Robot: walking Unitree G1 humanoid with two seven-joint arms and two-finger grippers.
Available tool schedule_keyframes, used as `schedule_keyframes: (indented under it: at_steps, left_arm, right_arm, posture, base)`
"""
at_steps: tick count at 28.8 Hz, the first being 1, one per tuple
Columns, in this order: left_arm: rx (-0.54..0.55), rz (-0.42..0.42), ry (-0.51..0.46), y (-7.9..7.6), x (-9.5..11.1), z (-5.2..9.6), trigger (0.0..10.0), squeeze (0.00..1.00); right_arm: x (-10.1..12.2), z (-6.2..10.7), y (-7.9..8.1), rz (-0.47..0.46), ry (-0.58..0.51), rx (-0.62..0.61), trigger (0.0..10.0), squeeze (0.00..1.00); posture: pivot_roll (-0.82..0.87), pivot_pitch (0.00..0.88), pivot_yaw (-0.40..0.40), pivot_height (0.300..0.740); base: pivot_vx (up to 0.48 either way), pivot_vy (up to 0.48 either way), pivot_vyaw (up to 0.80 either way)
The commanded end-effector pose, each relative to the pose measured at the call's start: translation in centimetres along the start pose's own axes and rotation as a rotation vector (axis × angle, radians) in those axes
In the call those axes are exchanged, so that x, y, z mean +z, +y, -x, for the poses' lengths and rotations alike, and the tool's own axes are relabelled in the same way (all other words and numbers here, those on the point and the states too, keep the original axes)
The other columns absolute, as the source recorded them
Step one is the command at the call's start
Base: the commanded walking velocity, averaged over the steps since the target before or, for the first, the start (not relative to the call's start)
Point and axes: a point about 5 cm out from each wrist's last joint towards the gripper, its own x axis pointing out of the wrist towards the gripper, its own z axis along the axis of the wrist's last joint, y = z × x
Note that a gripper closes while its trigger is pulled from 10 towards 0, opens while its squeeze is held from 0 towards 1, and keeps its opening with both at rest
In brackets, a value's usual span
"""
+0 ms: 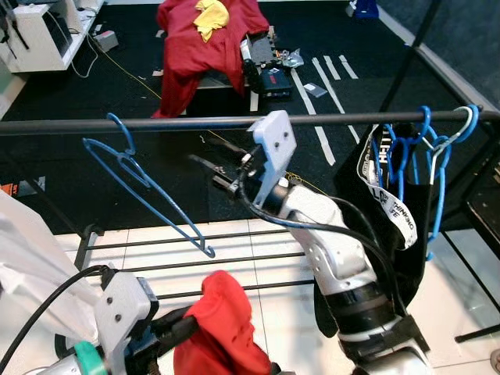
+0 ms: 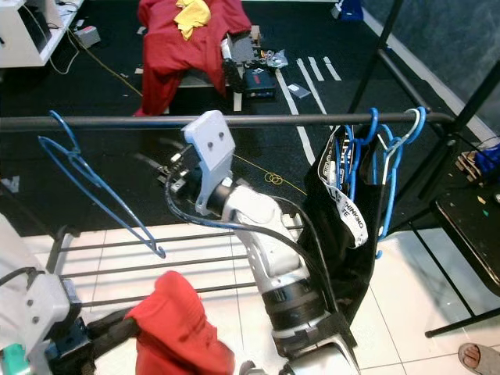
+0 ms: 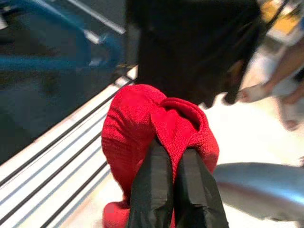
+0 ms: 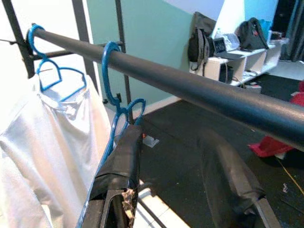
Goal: Hang hanger
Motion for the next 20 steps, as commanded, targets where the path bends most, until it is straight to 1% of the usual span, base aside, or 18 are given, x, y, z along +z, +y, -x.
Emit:
schedule_keyframes:
  at_steps: [1, 2, 3, 4, 5, 7, 8, 9, 10, 12, 13, 14, 18, 20]
  left_arm:
    - [0.068, -0.023, 0.016, 0.4, -0.8, -0.7, 0.0, 0.00]
    - [0.068, -0.023, 0.016, 0.4, -0.8, -0.7, 0.0, 0.00]
    - [0.105, -0.030, 0.024, 0.7, -1.2, -1.0, 0.0, 0.00]
    - [0.161, -0.041, 0.026, 1.1, -1.5, -1.7, 0.0, 0.00]
    - [0.193, -0.048, 0.025, 1.3, -1.7, -2.1, 0.0, 0.00]
    - [0.280, -0.071, 0.016, 1.8, -2.1, -2.9, 0.0, 0.00]
    - [0.280, -0.071, 0.016, 1.8, -2.1, -2.9, 0.0, 0.00]
    - [0.328, -0.085, 0.009, 2.1, -2.2, -3.3, 0.0, 0.00]
    - [0.364, -0.096, 0.002, 2.2, -2.2, -3.6, 0.0, 0.00]
    - [0.387, -0.086, -0.021, 2.2, -2.2, -4.2, 0.0, 0.00]
    - [0.396, -0.084, -0.034, 2.0, -2.1, -4.4, 0.0, 0.00]
    - [0.405, -0.085, -0.042, 1.8, -2.1, -4.6, 0.0, 0.00]
    - [0.422, -0.086, -0.053, 1.6, -2.0, -4.8, 0.0, 0.00]
    - [0.432, -0.088, -0.057, 1.4, -2.1, -4.9, 0.0, 0.00]
  right_arm:
    - [-1.1, -0.7, 0.5, -0.031, 0.031, 0.025, 10.0, 0.00]
    - [-1.1, -0.7, 0.5, -0.031, 0.031, 0.025, 10.0, 0.00]
    - [-1.6, -1.1, 0.6, -0.047, 0.049, 0.035, 10.0, 0.00]
    - [-2.6, -1.6, 0.9, -0.083, 0.083, 0.048, 10.0, 0.00]
    - [-3.2, -1.9, 1.0, -0.106, 0.105, 0.057, 10.0, 0.00]
    - [-4.1, -2.3, 1.4, -0.149, 0.130, 0.080, 10.0, 0.00]
    - [-4.1, -2.3, 1.4, -0.149, 0.130, 0.080, 10.0, 0.00]
    - [-4.3, -2.5, 1.6, -0.152, 0.138, 0.115, 10.0, 0.00]
    - [-4.5, -2.7, 1.8, -0.150, 0.147, 0.138, 10.0, 0.00]
    - [-4.8, -3.0, 1.9, -0.136, 0.162, 0.161, 10.0, 0.00]
    - [-5.0, -3.1, 1.7, -0.111, 0.180, 0.158, 10.0, 0.00]
    - [-5.1, -3.3, 1.5, -0.093, 0.192, 0.157, 10.0, 0.00]
    - [-5.1, -3.5, 1.2, -0.062, 0.209, 0.155, 10.0, 0.00]
    - [-4.2, -4.0, 0.8, -0.028, 0.175, 0.143, 10.0, 0.00]
  posture:
    - [0.03, 0.137, 0.030, 0.740]
    - [0.03, 0.137, 0.030, 0.740]
    - [0.03, 0.137, 0.030, 0.740]
    - [0.04, 0.137, 0.023, 0.740]
    - [0.04, 0.137, 0.023, 0.740]
    - [0.04, 0.139, 0.017, 0.740]
    - [0.04, 0.139, 0.017, 0.740]
    - [0.05, 0.140, 0.007, 0.740]
    - [0.06, 0.141, 0.000, 0.740]
    - [0.06, 0.142, -0.005, 0.740]
    - [0.07, 0.142, -0.025, 0.740]
    - [0.07, 0.142, -0.025, 0.740]
    - [0.08, 0.141, -0.033, 0.740]
    - [0.09, 0.140, -0.042, 0.740]
  base:
    - [0.000, 0.000, 0.00]
    - [0.000, 0.000, 0.00]
    - [0.000, 0.000, 0.00]
    - [0.000, 0.000, 0.00]
    - [0.000, 0.000, 0.00]
    - [0.000, 0.000, 0.00]
    - [0.000, 0.000, 0.00]
    - [0.000, 0.000, 0.00]
    - [0.000, 0.000, 0.00]
    - [0.000, 0.000, 0.00]
    - [0.000, 0.000, 0.00]
    - [0.000, 0.000, 0.00]
    - [0.000, 0.000, 0.00]
    - [0.000, 0.000, 0.00]
